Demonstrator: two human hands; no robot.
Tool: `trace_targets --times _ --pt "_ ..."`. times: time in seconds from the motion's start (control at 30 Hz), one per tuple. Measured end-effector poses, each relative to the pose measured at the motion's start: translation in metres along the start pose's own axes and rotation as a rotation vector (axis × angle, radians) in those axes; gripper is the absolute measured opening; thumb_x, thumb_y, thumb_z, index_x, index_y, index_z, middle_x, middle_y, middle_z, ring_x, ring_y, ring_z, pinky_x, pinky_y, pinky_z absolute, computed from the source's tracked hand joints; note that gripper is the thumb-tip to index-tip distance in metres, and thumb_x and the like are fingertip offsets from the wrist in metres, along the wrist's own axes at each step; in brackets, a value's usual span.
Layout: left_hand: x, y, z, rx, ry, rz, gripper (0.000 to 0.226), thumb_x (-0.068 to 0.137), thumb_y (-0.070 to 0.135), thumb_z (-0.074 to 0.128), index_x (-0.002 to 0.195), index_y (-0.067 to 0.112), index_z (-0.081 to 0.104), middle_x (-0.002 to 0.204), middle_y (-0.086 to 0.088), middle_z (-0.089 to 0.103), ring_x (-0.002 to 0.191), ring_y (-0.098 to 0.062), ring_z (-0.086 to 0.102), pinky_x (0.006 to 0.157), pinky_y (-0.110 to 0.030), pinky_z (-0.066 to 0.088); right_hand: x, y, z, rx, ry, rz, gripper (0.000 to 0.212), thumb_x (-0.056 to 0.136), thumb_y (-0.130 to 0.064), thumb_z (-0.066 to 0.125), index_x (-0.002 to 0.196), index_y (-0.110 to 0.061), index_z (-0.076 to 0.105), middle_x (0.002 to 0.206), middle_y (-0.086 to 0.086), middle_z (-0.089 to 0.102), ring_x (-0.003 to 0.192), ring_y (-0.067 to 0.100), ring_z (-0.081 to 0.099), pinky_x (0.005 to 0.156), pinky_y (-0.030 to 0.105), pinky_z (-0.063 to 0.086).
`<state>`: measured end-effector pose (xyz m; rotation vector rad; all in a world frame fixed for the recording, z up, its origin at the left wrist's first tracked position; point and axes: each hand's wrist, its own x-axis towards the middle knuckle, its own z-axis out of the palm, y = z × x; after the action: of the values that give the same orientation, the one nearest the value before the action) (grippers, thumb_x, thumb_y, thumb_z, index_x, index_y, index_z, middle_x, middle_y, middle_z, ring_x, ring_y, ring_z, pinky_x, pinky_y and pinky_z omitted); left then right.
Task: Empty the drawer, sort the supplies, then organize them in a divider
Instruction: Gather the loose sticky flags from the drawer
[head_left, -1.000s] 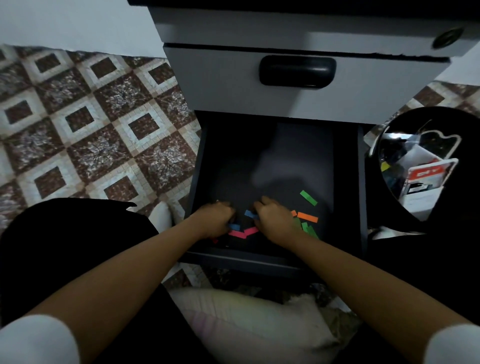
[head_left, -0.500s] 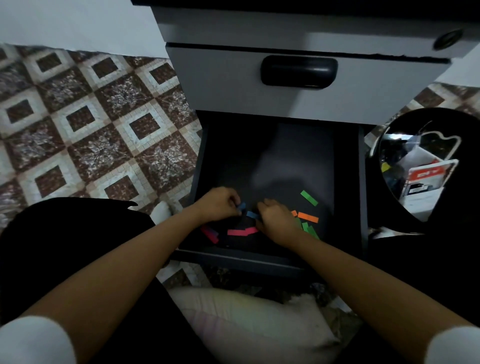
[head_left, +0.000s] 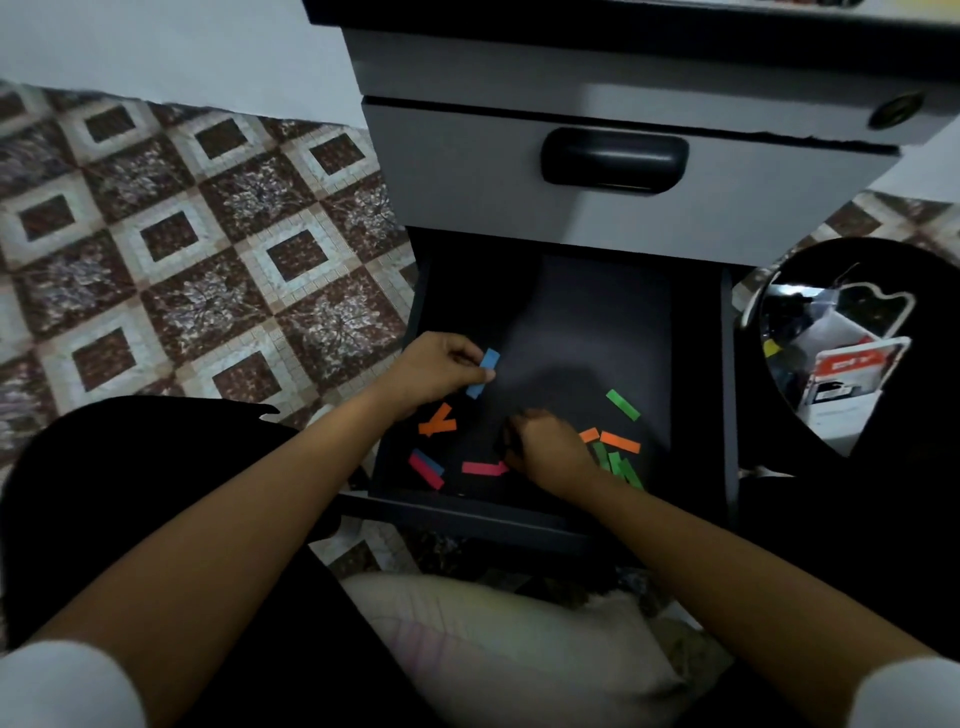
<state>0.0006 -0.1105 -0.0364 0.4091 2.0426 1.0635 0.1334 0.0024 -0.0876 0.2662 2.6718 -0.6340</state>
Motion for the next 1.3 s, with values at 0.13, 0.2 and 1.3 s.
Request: trace_targets --times 0.13,0.2,1.3 --pt "-0.002 0.004 -0.005 -0.029 0.004 0.002 0.017 0.081 0.009 0.071 0.071 0.018 0.061 0.064 0.001 0.058 0.043 0.006 0.050 0.048 -0.009 0.041 0.004 -0.007 -0.004 0.212 -0.007 0.041 0.013 0.082 -0.015 0.063 0.092 -0.008 0.065 0.104 0.013 0.061 0.099 0.029 0.057 0.083 0.036 0.048" --pt "-0.004 0.004 -0.006 -0.027 0.011 0.009 0.017 0.081 0.010 0.071 0.070 0.019 0.061 0.062 0.002 0.058 0.042 0.006 0.049 0.049 -0.009 0.041 0.007 -0.014 -0.007 0.336 0.019 0.069 0.012 0.083 -0.010 0.063 0.093 -0.005 0.067 0.102 0.012 0.066 0.095 0.025 0.061 0.081 0.032 0.048" --pt "-0.006 0.008 -0.007 -0.036 0.016 -0.010 0.014 0.083 0.009 0.068 0.075 0.018 0.060 0.068 0.002 0.058 0.060 -0.005 0.052 0.049 -0.008 0.042 0.038 -0.061 0.041 0.246 -0.152 -0.048 0.030 0.092 -0.025 0.055 0.109 -0.001 0.061 0.111 0.020 0.063 0.100 0.035 0.060 0.077 0.032 0.044"
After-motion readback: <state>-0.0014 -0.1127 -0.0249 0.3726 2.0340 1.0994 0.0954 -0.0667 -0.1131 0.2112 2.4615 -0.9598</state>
